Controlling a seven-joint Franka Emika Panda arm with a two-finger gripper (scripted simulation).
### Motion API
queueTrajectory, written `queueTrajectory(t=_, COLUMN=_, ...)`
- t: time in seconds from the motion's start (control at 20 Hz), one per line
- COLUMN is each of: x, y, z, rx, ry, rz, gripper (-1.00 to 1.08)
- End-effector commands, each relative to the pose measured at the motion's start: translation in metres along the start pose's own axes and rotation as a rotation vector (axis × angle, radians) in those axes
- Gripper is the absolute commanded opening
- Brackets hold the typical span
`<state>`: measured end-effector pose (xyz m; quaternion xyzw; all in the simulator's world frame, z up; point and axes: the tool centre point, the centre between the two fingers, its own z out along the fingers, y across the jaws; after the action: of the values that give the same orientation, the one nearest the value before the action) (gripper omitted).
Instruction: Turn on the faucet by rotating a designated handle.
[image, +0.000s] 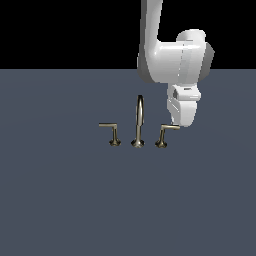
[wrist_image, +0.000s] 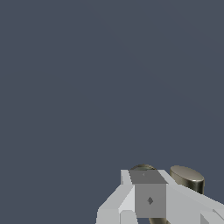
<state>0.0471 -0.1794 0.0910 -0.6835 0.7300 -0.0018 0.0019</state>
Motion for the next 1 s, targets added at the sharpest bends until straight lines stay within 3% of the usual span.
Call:
queueTrajectory(t=0.0, x=0.007, y=0.011, z=0.000, rx=-0.005, ry=0.000, rz=0.005, gripper=-1.00)
queueTrajectory(t=0.15, x=0.001, y=0.005, z=0.000, rx=0.006, ry=0.000, rz=-0.005, gripper=-1.00)
queueTrajectory(t=0.95, x=-0.003, y=0.054, z=0.000, rx=-0.005, ry=0.000, rz=0.004, gripper=-1.00)
